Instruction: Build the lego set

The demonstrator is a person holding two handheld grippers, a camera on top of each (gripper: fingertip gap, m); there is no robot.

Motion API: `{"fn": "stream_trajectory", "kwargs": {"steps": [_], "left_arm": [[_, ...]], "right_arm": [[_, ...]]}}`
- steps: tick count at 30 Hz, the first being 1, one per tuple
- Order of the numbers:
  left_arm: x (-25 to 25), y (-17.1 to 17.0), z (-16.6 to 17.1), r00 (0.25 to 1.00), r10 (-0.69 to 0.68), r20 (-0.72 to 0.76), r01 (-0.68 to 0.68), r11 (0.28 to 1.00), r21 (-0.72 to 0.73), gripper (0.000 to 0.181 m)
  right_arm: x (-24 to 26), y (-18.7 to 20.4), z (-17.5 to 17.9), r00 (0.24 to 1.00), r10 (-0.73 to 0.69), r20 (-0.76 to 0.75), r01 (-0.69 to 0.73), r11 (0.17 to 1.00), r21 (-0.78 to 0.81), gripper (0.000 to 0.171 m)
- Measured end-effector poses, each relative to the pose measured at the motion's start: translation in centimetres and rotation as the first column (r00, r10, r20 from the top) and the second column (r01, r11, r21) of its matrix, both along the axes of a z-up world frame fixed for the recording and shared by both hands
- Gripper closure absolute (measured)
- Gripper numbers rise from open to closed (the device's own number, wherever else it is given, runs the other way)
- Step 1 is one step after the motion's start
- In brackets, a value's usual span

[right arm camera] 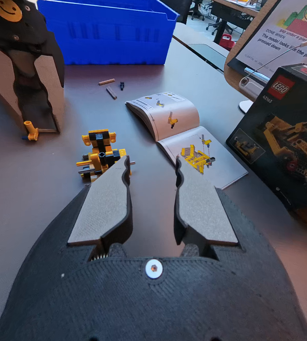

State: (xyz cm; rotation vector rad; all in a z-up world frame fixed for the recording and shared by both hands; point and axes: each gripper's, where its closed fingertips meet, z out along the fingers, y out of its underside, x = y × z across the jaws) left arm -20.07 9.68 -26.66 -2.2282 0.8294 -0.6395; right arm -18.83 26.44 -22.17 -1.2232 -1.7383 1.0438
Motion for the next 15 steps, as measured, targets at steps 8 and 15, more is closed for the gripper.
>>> {"fn": "stream_trajectory", "kwargs": {"steps": [8,15], "left_arm": [[-1.4,1.3,-0.2,0.994,0.088,-0.066,-0.084,0.995,0.059,0.149],[-3.0,2.7,0.5,0.98,0.199,0.002,-0.199,0.979,0.051,0.149]], "right_arm": [[-0.7,1.1,0.4,1.0,0.001,-0.014,-0.002,0.999,-0.05,0.127],[-0.6,1.6,0.5,1.0,-0.02,-0.024,0.019,0.999,-0.047,0.129]]}}
